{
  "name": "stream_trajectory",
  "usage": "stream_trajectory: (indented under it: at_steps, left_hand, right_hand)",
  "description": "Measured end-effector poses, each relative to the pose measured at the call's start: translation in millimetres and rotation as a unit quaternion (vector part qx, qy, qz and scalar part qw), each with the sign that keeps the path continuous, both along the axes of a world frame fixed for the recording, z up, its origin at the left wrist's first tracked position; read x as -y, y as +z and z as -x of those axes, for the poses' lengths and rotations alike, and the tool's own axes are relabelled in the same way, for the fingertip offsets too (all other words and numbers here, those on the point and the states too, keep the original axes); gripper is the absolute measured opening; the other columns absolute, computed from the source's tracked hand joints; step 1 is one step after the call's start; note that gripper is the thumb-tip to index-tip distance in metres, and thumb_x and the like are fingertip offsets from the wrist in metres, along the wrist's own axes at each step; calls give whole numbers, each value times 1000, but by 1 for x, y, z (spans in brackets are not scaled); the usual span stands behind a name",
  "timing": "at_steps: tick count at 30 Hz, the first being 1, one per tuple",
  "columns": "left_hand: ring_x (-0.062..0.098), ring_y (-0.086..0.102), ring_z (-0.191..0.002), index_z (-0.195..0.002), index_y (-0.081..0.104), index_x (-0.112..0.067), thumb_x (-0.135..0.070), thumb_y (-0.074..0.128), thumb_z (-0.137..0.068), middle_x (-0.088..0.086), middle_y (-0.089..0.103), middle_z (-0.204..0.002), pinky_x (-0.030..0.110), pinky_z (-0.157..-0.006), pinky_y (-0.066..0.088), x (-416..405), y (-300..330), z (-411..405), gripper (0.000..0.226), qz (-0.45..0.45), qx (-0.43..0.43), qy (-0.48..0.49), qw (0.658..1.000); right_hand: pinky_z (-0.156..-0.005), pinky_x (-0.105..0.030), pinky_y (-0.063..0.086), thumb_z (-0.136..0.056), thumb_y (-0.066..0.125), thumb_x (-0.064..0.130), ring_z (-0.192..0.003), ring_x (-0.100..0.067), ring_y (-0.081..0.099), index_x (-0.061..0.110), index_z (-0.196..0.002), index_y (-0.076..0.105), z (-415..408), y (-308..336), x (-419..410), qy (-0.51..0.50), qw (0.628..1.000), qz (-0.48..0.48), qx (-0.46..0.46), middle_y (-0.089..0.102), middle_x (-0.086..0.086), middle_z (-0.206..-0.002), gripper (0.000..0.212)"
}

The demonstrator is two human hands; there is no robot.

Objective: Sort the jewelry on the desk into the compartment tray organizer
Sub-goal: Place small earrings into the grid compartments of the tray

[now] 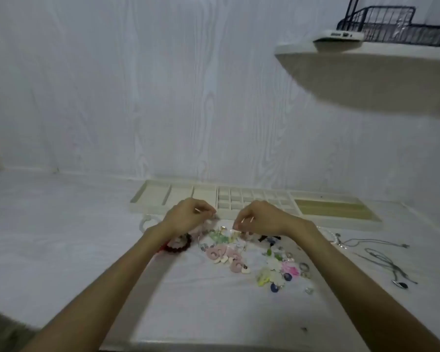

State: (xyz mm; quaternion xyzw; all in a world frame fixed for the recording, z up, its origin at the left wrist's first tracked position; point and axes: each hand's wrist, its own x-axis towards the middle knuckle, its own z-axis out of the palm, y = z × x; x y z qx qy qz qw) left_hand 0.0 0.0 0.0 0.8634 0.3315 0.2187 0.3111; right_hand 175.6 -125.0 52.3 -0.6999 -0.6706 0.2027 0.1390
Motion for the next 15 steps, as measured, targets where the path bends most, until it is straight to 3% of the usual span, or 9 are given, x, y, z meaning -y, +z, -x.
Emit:
stream_trajectory:
  at_steps: [5, 9, 12, 15]
  left_hand:
    - [-6, 62, -82, -87, 68, -43, -40, 56, -88, -23, 69, -88, 32, -80, 53, -21, -19, -15, 12, -54, -2, 48, 997]
    - [-8, 61, -73, -87, 69, -39, -43, 55, -90, -23, 68, -77, 25, -69, 51, -31, -20, -23, 14, -103, 35, 71, 992]
    - [-5, 62, -70, -88, 70, -38, -44, 56, -89, -21, 68, -74, 27, -67, 53, -32, -24, -21, 16, -107, 93, 104, 984]
    - [0, 65, -70, -88, 72, -35, -42, 58, -89, -17, 70, -74, 34, -71, 55, -35, -29, -16, 16, -60, 122, 93, 986]
  right_hand:
    - [-76, -27, 54, -82, 65, 23, -73, 0, 61, 29, -94, 75, 3, -25, -26, 58, 998, 9, 1, 72, 8, -88, 16]
    - [-65, -19, 50, -79, 72, 32, -66, 6, 60, 28, -90, 75, 15, -36, -41, 107, 993, 52, -7, 69, 21, -72, 12]
    - [-53, -14, 36, -73, 75, 45, -55, 10, 52, 29, -84, 71, 23, -42, -49, 129, 988, 73, 51, 54, 34, -49, 20]
    - [-53, -11, 35, -74, 74, 41, -56, 10, 52, 27, -84, 72, 24, -43, -62, 147, 982, 100, 61, 61, 27, -59, 17]
